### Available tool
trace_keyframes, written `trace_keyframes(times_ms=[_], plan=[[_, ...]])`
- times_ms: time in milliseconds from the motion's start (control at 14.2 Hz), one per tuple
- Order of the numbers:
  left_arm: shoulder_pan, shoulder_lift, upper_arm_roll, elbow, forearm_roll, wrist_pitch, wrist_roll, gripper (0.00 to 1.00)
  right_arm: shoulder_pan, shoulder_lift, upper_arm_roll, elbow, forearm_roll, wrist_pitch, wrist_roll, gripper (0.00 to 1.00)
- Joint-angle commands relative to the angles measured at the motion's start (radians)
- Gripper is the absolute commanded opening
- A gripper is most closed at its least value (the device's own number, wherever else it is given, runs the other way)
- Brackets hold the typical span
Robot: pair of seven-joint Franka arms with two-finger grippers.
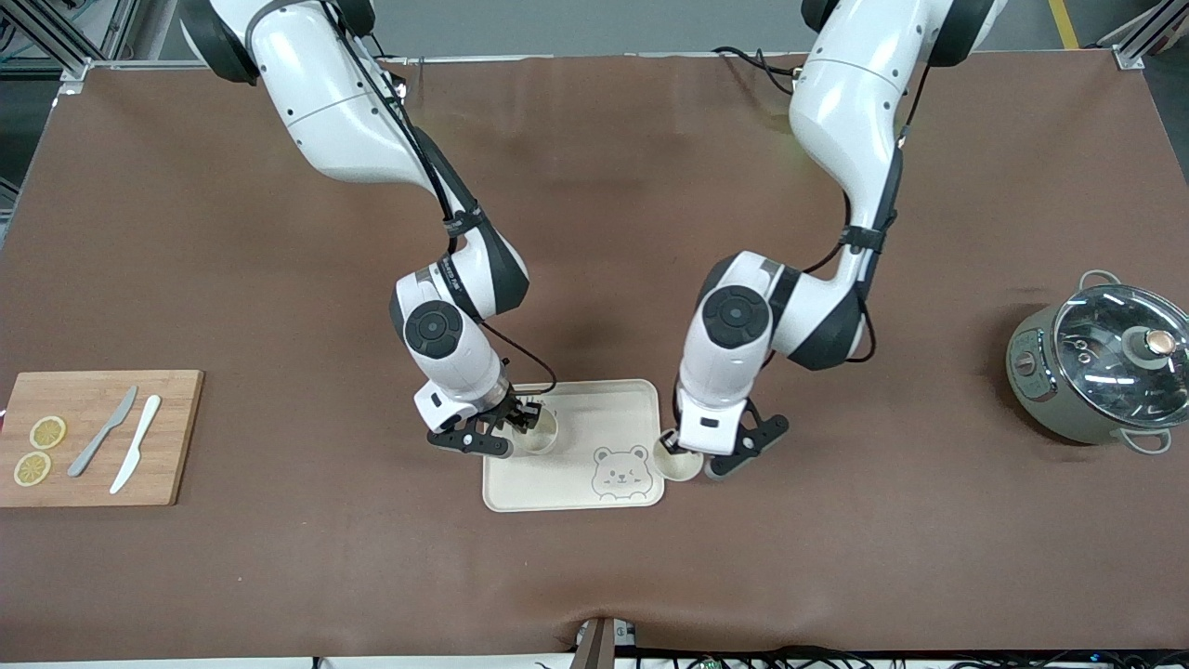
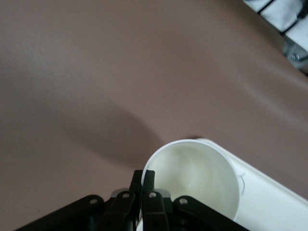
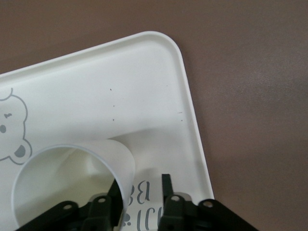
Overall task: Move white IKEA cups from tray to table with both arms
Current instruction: 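Lift the cups off the tray and carry them apart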
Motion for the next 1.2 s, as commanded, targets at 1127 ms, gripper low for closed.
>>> trace_keyframes(times_ms=[1127], plan=[[0.359,-0.034,-0.003,-0.064,0.023,-0.011,0.411,0.00,-0.138,-0.080,-0.006,0.162,-0.007,-0.363,-0.229,0.00]])
